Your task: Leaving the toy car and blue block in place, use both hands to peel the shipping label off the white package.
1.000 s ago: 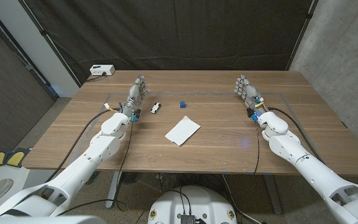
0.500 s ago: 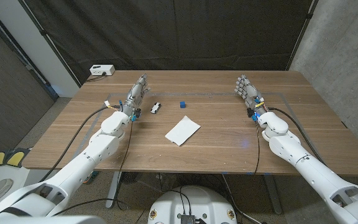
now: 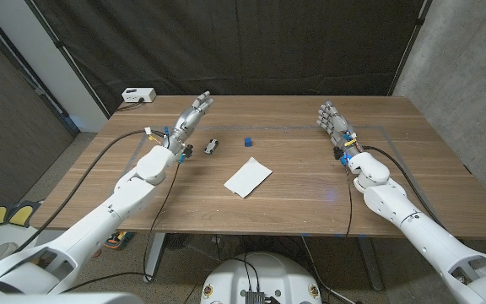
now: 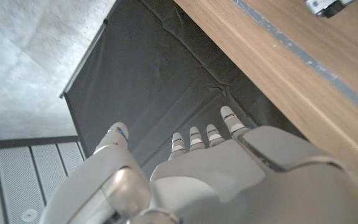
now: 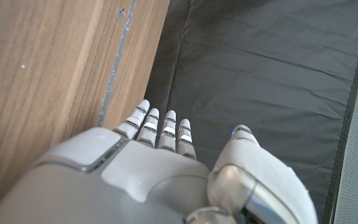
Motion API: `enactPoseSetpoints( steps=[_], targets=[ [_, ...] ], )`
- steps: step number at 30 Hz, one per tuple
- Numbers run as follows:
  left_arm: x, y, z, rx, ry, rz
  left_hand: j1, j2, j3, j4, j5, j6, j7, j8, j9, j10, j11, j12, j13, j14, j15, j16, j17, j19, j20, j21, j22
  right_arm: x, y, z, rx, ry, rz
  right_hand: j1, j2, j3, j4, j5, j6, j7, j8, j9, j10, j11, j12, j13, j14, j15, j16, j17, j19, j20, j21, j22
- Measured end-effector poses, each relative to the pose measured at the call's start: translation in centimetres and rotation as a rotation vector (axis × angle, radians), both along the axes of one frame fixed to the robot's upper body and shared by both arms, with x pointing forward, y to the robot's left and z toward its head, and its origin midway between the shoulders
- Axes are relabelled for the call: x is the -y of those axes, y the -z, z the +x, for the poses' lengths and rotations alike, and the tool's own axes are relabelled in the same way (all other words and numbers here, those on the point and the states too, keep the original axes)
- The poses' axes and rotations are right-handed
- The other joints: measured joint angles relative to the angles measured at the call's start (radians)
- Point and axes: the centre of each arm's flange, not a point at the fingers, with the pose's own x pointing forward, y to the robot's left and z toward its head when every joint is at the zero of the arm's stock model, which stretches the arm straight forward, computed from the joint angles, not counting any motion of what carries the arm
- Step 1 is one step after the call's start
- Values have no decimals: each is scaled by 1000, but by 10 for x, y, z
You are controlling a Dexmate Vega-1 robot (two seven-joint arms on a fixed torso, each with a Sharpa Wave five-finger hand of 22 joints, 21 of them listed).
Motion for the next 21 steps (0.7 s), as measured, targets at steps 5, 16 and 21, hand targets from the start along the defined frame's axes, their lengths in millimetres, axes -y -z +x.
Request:
enactPoseSetpoints(
  steps=[5, 16, 21],
  targets=[
    [8, -3, -9, 60, -36, 101, 10, 0, -2, -5, 0, 3, -3, 0, 0, 5, 5, 0, 0, 11, 0, 0, 0, 0, 0, 0, 0, -7, 2, -6, 10, -12, -3, 0, 0, 0, 0, 0, 0, 0, 0, 0, 0, 0, 0, 0, 0, 0, 0, 0, 0, 0, 0, 0],
    [30, -10, -40, 154, -57, 303, 33, -11, -2, -20, -8, 48, -1, 5, 0, 13, -1, 0, 0, 11, 0, 0, 0, 5, 5, 0, 0, -13, 8, -18, 49, -11, -4, 0, 0, 0, 0, 0, 0, 0, 0, 0, 5, -5, 0, 0, 0, 0, 0, 0, 6, 6, 0, 0],
    [40, -11, -54, 193, -72, 395, 62, -24, -2, -44, -16, 122, 7, 23, 2, 50, 0, 4, 0, 20, -2, 0, 4, 5, 5, 0, 0, -15, 12, -24, 74, -13, -1, 0, 0, 0, 0, 0, 0, 0, 0, 0, 11, 0, 0, 0, 0, 0, 0, 0, 6, 6, 0, 0]
  ],
)
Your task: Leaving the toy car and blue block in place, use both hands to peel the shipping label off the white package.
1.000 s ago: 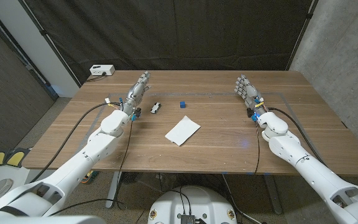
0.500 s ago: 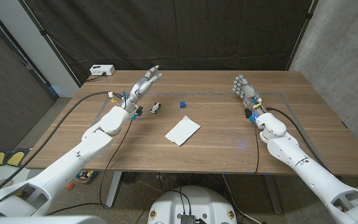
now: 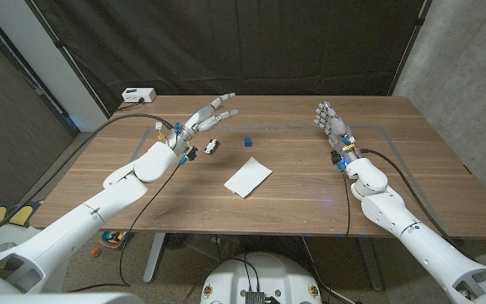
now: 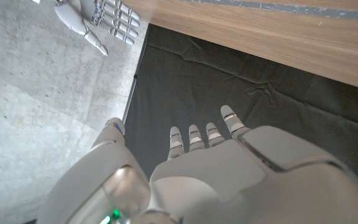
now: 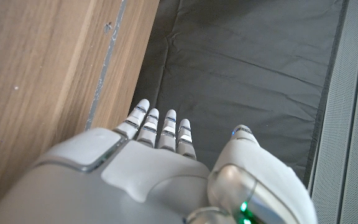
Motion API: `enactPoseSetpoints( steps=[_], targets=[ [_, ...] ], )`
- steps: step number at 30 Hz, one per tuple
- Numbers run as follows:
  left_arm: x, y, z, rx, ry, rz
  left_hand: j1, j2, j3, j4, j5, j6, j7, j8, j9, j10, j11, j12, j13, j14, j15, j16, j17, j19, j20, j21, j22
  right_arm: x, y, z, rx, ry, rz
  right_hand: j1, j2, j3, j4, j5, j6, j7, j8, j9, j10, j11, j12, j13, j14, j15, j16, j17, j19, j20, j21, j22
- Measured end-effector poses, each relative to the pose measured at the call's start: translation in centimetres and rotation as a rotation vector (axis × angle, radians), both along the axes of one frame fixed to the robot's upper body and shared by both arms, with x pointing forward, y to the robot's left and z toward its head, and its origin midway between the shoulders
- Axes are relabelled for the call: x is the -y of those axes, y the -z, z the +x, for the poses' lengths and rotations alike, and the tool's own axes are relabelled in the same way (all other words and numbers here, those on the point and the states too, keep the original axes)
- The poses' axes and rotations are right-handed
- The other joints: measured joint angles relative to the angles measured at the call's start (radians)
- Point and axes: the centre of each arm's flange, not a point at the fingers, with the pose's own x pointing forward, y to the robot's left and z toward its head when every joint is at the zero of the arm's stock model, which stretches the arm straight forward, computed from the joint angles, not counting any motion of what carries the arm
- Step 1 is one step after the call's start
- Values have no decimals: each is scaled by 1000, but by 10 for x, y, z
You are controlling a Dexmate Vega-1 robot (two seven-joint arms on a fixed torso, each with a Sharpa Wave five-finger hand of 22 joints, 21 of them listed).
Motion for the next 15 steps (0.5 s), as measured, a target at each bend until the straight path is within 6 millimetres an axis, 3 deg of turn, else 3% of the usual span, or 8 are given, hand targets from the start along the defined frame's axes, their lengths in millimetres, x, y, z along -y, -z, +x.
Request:
enactPoseSetpoints(
  steps=[2, 7, 13, 15],
  targets=[
    [0, 2, 2, 6, -23, 25, 13, -7, 1, -8, 0, 20, 2, 0, 2, 20, 1, 4, 0, 11, 0, 0, 1, -2, 2, 0, 0, 0, 4, -1, -5, -1, 2, 0, 0, 0, 0, 0, 0, 0, 0, 0, 0, 0, 0, 0, 0, 0, 0, 0, 0, 0, 0, 0],
    [14, 1, -16, 52, -37, 114, 34, -14, 1, -22, 0, 27, 3, 0, 2, 32, 0, 4, 0, 21, -3, 0, -2, -6, 5, 0, 0, 0, 10, -6, 9, 3, 13, 0, 0, 0, 0, 0, 0, 0, 0, 0, 0, 0, 0, 0, 0, 0, 0, 0, 0, 0, 0, 0],
    [23, 4, -24, 82, -80, 198, 62, -23, 3, -40, 0, 36, -18, 0, 2, 32, 0, 3, 0, 11, -1, -6, -2, -5, 5, -9, 0, 0, 14, -13, 42, 6, 25, 0, 0, 4, -4, 0, 0, 0, 4, 0, 0, 0, 0, 0, 9, 2, 0, 0, 0, 0, 0, 0],
    [28, 6, -28, 91, -95, 236, 77, -30, 1, -50, 0, 67, -9, 6, 2, 32, 0, -1, 4, 8, 2, -9, -1, -6, 5, -13, 0, 0, 17, -14, 47, 6, 30, 0, 0, 4, -4, 0, 3, -4, 4, 0, 0, 0, 2, 0, 11, 1, 0, 0, 0, 0, 0, 0]
  ],
)
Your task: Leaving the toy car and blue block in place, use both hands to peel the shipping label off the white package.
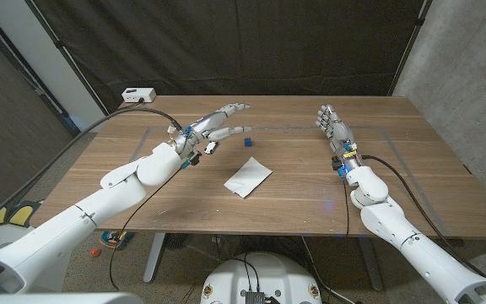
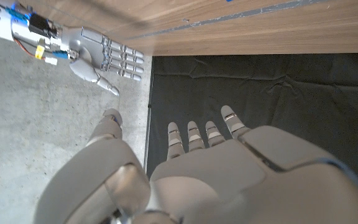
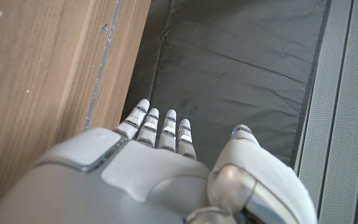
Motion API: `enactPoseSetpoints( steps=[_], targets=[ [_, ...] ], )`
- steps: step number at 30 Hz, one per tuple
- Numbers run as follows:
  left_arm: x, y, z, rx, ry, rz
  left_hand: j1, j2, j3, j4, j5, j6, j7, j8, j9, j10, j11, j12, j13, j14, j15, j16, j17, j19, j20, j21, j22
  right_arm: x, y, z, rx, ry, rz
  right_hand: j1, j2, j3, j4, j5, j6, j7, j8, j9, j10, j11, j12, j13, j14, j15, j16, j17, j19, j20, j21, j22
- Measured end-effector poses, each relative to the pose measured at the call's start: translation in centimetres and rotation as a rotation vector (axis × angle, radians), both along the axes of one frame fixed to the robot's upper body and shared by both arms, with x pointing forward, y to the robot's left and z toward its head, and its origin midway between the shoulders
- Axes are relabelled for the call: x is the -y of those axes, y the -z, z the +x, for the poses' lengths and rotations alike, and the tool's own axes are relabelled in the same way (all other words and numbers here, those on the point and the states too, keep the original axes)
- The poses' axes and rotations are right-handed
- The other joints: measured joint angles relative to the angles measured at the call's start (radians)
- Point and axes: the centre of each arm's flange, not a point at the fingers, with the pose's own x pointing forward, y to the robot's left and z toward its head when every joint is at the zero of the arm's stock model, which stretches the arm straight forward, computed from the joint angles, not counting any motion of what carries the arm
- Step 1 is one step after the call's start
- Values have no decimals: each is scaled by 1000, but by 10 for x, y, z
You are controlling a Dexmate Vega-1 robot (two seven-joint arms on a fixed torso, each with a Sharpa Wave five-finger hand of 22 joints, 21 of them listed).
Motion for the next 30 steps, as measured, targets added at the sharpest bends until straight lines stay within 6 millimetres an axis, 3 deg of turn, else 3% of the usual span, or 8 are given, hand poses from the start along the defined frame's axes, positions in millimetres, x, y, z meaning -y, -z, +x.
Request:
enactPoseSetpoints(
  steps=[6, 16, 26, 29, 30],
  targets=[
    [8, 5, -8, 17, -54, 86, 38, -19, -1, -18, 0, 95, 18, 27, 0, 2, 2, -4, 1, -2, 2, 0, 2, 0, 0, 0, 0, 0, 6, -3, 11, 1, 11, 0, 0, 0, 0, 0, 0, 0, 0, 0, 4, -4, 2, 0, 0, 0, 0, 0, 0, 0, 0, 0],
    [16, 8, -19, -3, -149, 214, 126, -8, 12, -32, 8, 40, -2, -9, 0, -15, 3, -24, 0, -23, 16, -4, 2, 0, 0, -19, 0, 0, 11, -4, 18, -1, 16, 0, 0, 0, 0, 0, 0, 0, 0, 0, 4, -4, 2, 0, 0, 0, 0, 0, 5, 5, -4, 0],
    [25, 8, -29, -68, -255, 364, 221, 7, 32, -43, 8, 140, 18, 10, 5, -11, 7, -24, 0, -36, 28, -4, -1, 18, 0, -19, 0, 1, 17, -4, 22, -8, 20, 0, 0, 0, 0, -1, 4, -4, 0, 0, 4, -4, 2, 0, 3, -3, 0, 0, 5, 5, -4, 0],
    [16, 13, -21, -121, -317, 400, 240, 2, 32, -43, 8, 156, 18, 16, 5, -9, 9, -31, 0, -36, 28, -4, -1, 28, -2, -19, 0, 1, 20, -2, 14, -5, 24, 0, 0, 0, 0, -1, 4, -4, 0, 0, 7, -7, 2, 0, 3, -3, 0, 2, 5, 5, -4, 0],
    [28, 7, -32, -99, -299, 424, 240, 1, 32, -43, 8, 160, 14, 16, 5, -9, 9, -31, 0, -36, 28, -4, -1, 29, -4, -19, 0, 1, 20, -3, 20, -11, 27, 0, 0, 0, 0, -1, 4, -4, 0, 0, 7, -7, 2, 0, 3, -3, 0, 4, 5, 5, -4, 0]
  ],
)
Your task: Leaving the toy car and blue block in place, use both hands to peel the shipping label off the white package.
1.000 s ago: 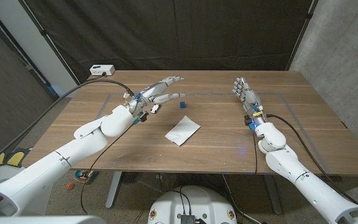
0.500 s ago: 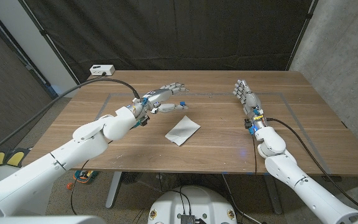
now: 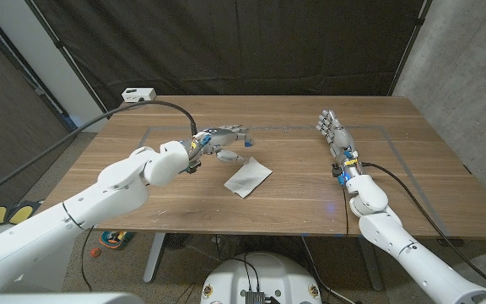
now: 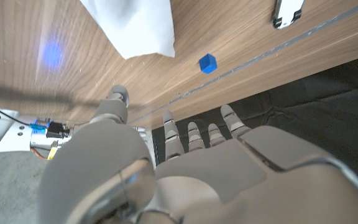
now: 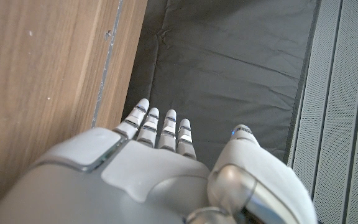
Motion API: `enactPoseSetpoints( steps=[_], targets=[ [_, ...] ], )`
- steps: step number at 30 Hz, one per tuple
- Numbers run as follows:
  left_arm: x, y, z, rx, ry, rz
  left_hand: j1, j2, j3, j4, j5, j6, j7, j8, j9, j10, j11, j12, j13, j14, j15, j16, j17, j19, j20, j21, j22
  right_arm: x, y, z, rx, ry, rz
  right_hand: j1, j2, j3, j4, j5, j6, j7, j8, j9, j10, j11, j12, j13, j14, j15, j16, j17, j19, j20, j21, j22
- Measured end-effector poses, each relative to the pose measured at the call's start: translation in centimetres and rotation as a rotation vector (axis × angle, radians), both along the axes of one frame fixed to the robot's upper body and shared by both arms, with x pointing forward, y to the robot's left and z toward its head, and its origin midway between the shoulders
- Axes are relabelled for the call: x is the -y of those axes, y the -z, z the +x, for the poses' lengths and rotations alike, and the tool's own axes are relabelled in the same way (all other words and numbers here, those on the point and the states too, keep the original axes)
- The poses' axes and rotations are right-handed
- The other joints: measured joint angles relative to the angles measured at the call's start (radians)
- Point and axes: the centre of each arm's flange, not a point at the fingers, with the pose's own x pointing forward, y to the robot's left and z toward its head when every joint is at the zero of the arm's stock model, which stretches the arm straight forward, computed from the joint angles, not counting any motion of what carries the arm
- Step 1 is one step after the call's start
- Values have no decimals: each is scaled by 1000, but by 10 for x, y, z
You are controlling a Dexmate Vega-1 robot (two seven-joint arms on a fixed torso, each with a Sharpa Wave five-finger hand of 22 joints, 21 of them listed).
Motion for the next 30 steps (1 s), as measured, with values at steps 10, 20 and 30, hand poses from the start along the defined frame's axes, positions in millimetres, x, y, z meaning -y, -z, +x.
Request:
enactPoseSetpoints(
  steps=[10, 20, 30],
  targets=[
    [7, -3, -3, -43, -81, 104, 55, 5, 8, -1, 0, 25, 7, 4, 5, -7, 7, 0, 0, -13, 13, -10, 0, 15, 4, 0, 0, -1, 3, 6, -3, -11, 10, 0, 0, 0, 0, 0, 0, 0, 0, 0, 5, 5, 0, 0, 0, 0, 0, 1, 0, 0, -4, 5],
    [16, -4, -2, -82, -138, 201, 107, -7, 8, -1, 0, 77, -9, 15, 9, -13, 12, -8, 0, -13, 13, -11, -5, 20, -2, -7, 0, -4, 4, 13, -9, -23, 11, -4, -4, 0, 0, 0, 0, 0, 0, 0, 5, 5, 0, 0, 0, 0, 0, 1, 0, 0, -4, 5],
    [21, 1, -1, -95, -191, 276, 129, -29, -7, 7, 0, 58, -9, 9, 16, -29, 16, -13, 0, -16, 16, -11, -4, 23, -5, -18, 0, -6, 6, 17, -6, -30, 16, -4, -4, 0, 0, 0, 0, 0, 0, 0, 5, 5, 0, 0, 5, 5, 0, 0, 0, 0, -4, 5]
  ],
)
